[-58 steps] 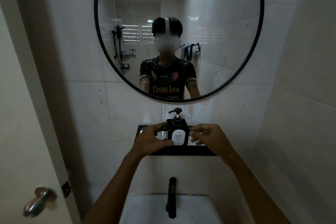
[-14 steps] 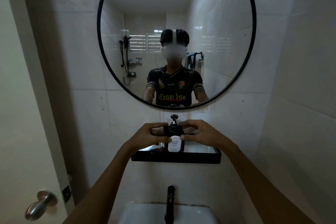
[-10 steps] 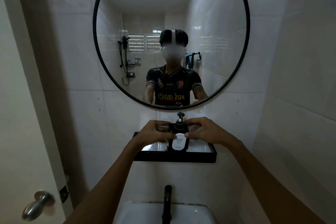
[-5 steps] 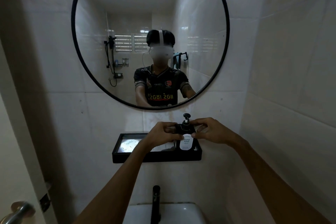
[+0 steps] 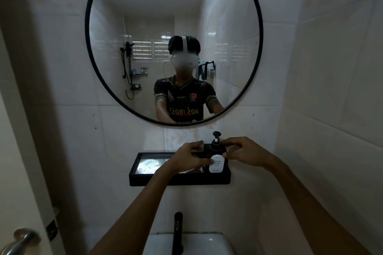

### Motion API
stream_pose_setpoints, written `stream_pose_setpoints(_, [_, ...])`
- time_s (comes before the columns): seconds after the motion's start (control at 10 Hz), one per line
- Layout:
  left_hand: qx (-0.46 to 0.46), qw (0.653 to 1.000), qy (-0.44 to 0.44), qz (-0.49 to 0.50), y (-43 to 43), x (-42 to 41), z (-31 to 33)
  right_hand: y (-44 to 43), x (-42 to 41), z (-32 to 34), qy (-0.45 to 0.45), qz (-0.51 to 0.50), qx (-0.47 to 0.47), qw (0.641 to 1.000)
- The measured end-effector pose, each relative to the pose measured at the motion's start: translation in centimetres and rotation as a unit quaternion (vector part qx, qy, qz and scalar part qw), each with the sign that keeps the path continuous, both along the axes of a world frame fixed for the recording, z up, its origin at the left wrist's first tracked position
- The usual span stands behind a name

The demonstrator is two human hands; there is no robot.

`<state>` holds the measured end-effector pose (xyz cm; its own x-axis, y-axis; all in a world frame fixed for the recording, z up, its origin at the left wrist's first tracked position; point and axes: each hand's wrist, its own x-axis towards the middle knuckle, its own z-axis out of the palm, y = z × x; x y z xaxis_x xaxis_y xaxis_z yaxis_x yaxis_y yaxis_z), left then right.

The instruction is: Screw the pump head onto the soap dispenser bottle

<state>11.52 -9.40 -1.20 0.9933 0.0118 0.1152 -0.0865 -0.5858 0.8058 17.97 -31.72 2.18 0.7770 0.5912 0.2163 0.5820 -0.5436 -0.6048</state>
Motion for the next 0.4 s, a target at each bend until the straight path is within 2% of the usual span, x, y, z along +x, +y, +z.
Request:
stream_pose_setpoints(0.1, [0.057,0.998,-0.010,0.019,0.7,-0.3,0.7,-0.2,-0.3,1.0,-0.012,-0.010,0.000,1.000])
stream_pose_setpoints(0.2, [0.192,0.979,-0.057,0.036,2.6,-1.3,2.4,-0.6,-0.4,2.6,-0.060,-0.018,-0.006,0.998])
stream_pose_setpoints(0.3, [0.331,0.924,-0.157,0.106,5.1,-2.9,4.7,-0.4,-1.2,4.4,-0.110,-0.050,0.044,0.992])
stream_pose_setpoints(0.4, [0.378,0.875,-0.260,0.152,6.7,-4.2,6.6,1.8,-2.0,5.8,-0.176,-0.064,0.082,0.979])
